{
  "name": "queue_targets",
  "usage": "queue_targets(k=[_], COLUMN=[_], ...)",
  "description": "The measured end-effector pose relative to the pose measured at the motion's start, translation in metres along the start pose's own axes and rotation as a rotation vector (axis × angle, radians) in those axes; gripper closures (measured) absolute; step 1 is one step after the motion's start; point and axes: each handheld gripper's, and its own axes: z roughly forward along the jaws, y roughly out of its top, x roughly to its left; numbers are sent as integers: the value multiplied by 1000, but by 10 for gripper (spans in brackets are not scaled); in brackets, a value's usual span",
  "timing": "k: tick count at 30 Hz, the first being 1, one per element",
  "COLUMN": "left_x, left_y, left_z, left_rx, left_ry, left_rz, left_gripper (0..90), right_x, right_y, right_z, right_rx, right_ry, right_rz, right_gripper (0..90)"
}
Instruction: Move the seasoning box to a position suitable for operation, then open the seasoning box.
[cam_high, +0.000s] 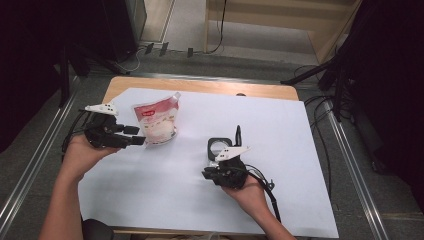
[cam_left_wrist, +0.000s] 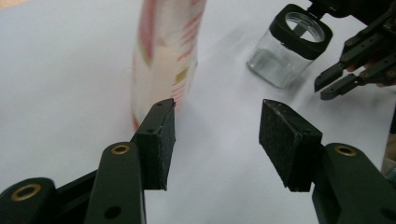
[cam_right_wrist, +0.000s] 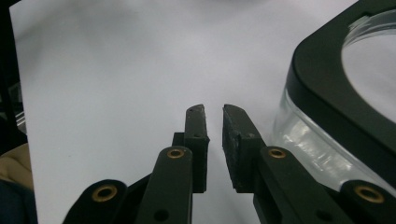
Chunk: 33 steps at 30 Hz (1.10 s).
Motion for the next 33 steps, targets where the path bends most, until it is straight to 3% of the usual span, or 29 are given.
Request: queue_targets(k=[5,13,15,19,23,28,33], left_x=[7,19,23,29,29,29,27], left_y=[-3,5,9,16,21,25,27], left_z=[1,14,17,23,29,33,37], left_rx=[18,18,22,-13,-4,-11,-11], left_ry=[43,33,26,-1,-5,-2,27], left_rz=[4,2,2,-35,-36,-38,-32], left_gripper=[469,470,478,509,540,583,650], right_x=[0,5,5,5,6,6,5], right_y=[0,0,0,-1,-2,-4,-5], right_z=[1,6,6,5,5,4,3], right_rx=[6,13,17,20,18,18,11], right_ry=[18,42,42,35,34,33,32], right_rz=[7,-21,-17,-14,-8,-2,4], right_gripper=[733,606,600,591,591,589,588])
